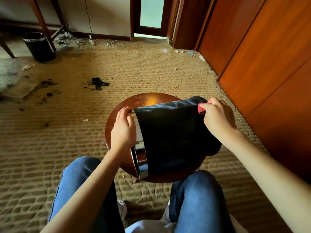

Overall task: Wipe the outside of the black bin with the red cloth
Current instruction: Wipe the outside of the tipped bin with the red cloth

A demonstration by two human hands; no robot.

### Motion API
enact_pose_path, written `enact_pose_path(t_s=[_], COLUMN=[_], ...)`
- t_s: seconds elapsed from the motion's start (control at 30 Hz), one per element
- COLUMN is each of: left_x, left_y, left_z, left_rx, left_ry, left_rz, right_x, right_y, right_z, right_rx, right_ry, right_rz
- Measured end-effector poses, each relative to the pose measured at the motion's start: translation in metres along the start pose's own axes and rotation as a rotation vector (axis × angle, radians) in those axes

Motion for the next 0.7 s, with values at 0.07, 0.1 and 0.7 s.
enact_pose_path(t_s=[0.07, 0.1, 0.7], left_x=[0.000, 0.000, -0.001], left_y=[0.001, 0.001, -0.003], left_z=[0.001, 0.001, 0.018], left_rx=[-0.012, -0.023, 0.026], left_ry=[0.005, 0.004, 0.002], left_rz=[0.021, 0.030, 0.058], right_x=[0.007, 0.015, 0.012], right_y=[-0.017, -0.036, 0.002], right_z=[0.007, 0.015, 0.046], right_rx=[-0.055, -0.137, -0.189], right_ry=[0.013, 0.025, 0.069], right_rz=[0.101, 0.112, 0.211])
Point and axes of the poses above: each hand's wrist, its own z-axis away from the middle knuckle, its own x-axis out of the palm, y = z × x, the point moved 3 cm from there along -z, towards the middle knuckle, and after that the axes turned 11 degrees about -z, right-handed, at the moved point
